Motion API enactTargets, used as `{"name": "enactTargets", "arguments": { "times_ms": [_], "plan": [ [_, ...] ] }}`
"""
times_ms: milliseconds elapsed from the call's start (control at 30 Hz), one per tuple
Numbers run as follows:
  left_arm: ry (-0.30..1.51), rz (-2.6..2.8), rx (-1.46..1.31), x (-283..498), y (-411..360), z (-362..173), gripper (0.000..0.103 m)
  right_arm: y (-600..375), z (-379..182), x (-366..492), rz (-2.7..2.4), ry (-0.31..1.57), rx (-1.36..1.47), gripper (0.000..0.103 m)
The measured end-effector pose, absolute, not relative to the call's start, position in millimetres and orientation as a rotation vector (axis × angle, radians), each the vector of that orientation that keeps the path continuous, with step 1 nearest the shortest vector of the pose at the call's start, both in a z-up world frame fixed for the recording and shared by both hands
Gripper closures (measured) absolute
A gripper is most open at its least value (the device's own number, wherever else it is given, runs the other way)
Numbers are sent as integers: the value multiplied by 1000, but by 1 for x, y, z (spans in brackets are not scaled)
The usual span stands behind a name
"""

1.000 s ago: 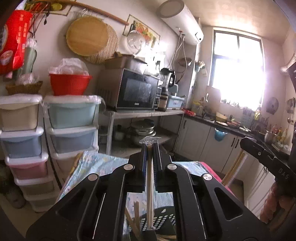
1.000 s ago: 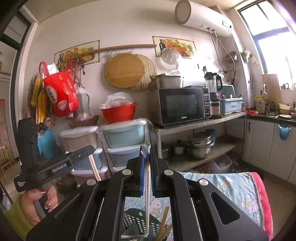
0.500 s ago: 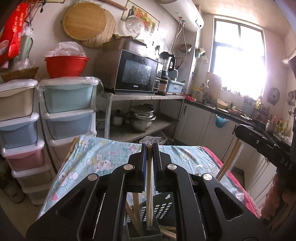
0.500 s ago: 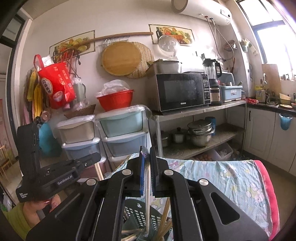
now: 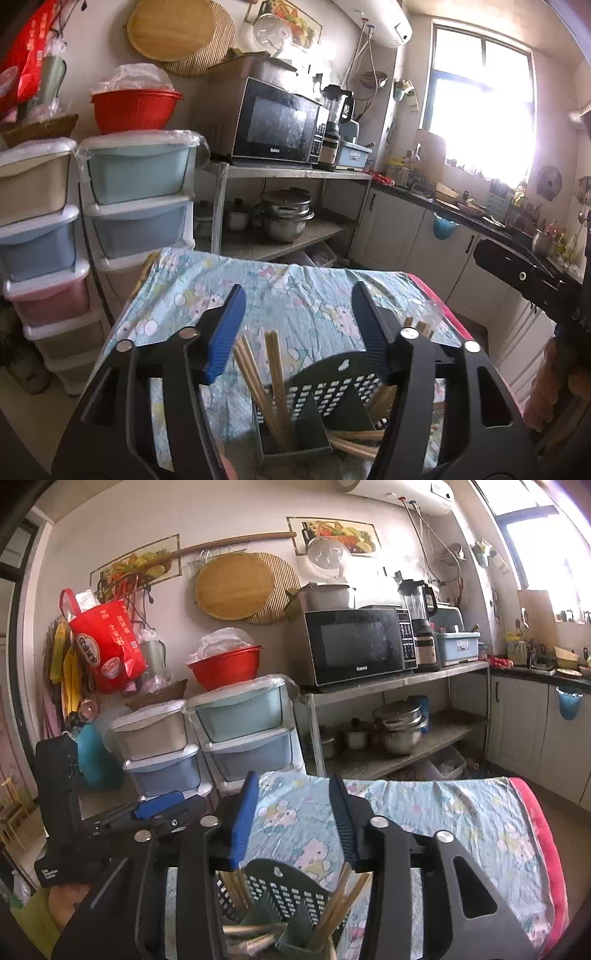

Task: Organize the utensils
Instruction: 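Open both grippers to release the chopsticks into the caddy, then withdraw both open grippers back from the caddy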

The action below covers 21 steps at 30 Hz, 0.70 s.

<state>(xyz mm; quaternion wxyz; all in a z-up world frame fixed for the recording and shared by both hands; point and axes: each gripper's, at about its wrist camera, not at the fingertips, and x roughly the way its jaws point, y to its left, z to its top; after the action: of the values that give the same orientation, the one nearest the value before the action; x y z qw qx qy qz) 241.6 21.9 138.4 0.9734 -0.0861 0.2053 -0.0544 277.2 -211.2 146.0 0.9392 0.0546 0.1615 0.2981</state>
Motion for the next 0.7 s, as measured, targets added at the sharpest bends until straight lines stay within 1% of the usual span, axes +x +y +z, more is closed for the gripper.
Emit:
{"name": "enactTargets", "arguments": {
  "times_ms": [67,133,167,233,300,367,500,600,667,700],
  "plan": [
    [418,-106,-179,239,23,137,40,-213,144,274,604,335,109,63],
    [419,-103,-183,236,25,136,35,-216,142,271,602,341,112,62],
    [421,-101,-184,235,25,136,31,-218,141,270,600,343,115,61],
    [426,-100,-192,232,27,135,27,-221,140,266,599,348,117,59],
    [427,-100,-199,228,28,134,25,-223,140,262,596,348,116,58],
    [427,-98,-202,224,29,133,16,-224,139,260,596,351,115,56],
    [432,-96,-202,217,28,130,11,-228,134,251,596,363,109,53],
    [442,-98,-204,212,28,127,11,-231,130,244,593,372,106,49],
    [451,-103,-205,207,27,124,11,-234,126,239,590,379,104,43],
    [453,-104,-203,205,26,123,11,-234,125,237,589,382,102,42]
  ]
}}
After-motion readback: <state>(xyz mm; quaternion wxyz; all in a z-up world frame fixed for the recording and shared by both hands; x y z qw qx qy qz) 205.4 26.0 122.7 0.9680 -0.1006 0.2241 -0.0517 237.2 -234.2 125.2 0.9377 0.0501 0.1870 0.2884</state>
